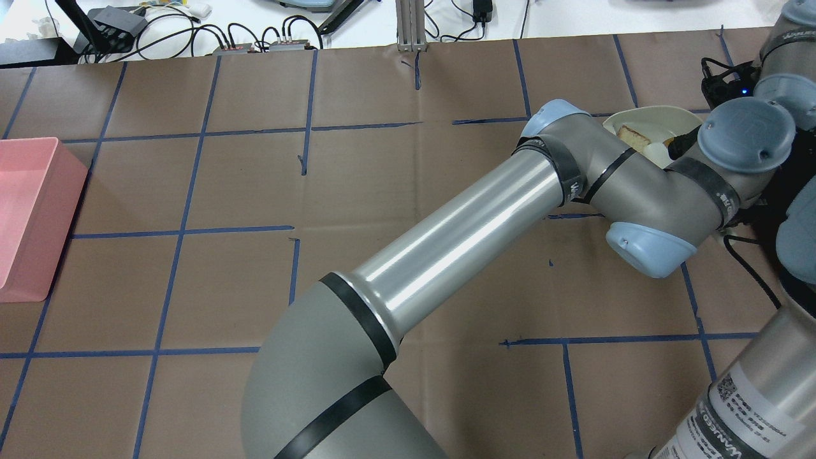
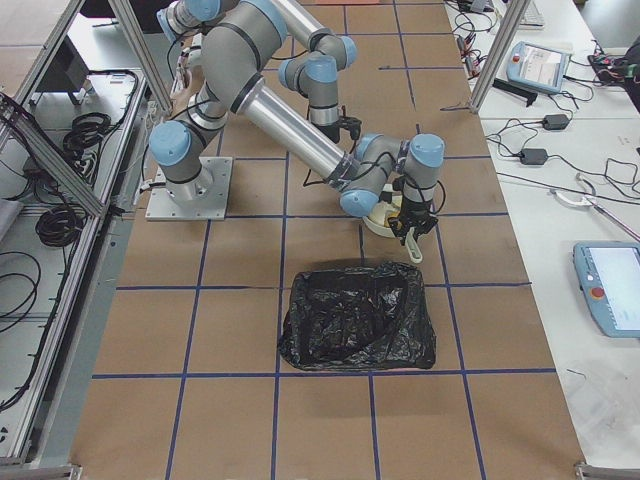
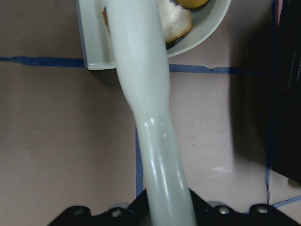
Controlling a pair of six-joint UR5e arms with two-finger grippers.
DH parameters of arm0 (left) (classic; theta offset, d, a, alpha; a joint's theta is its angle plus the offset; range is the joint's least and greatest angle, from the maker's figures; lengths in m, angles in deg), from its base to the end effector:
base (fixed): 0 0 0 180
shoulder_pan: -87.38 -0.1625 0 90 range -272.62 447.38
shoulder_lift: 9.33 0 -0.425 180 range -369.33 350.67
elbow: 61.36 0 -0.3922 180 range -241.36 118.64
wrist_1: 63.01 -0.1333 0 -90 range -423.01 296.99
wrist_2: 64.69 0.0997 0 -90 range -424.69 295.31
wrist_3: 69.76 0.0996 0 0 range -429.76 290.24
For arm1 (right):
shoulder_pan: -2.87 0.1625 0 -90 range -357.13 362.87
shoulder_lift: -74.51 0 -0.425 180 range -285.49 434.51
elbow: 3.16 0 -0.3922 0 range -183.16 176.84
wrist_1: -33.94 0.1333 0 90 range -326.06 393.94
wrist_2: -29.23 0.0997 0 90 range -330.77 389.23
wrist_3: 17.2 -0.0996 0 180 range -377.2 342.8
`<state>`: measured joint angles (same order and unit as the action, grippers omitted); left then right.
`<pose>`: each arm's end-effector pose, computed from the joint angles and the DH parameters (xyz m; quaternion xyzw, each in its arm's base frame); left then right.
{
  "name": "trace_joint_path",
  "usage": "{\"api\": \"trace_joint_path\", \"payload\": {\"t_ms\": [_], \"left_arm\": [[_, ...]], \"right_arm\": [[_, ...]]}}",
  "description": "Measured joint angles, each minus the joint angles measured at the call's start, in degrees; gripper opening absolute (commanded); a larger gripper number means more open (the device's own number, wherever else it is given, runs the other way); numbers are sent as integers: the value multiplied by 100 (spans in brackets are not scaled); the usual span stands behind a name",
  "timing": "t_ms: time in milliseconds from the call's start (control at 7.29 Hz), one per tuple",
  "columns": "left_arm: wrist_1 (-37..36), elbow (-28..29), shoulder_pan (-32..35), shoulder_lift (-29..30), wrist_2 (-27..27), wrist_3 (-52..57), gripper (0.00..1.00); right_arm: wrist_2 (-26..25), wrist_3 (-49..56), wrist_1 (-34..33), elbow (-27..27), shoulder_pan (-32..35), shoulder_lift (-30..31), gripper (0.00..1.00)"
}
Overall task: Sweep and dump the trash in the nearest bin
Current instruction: 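Brush again across the dustpan edge to push bread fully inside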
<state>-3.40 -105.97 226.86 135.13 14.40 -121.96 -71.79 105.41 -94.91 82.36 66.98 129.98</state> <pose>-0.7538 -0.4441 0.2929 0.0056 -0.9784 0.0438 0.2018 -0.2002 -0.6741 0.2349 0.7368 -0.6649 -0.0714 0.0995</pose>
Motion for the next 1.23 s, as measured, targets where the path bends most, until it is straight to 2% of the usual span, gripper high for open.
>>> {"api": "trace_joint_path", "payload": {"t_ms": [823,1235], "left_arm": [[-136,-244,-343,-482,137,114,0],[-19,-1110,-657,-1145,180,684,0]], "right_arm": [[204,-9,42,9,5,-9,0],[222,-14,52,9,5,-8,0]]}}
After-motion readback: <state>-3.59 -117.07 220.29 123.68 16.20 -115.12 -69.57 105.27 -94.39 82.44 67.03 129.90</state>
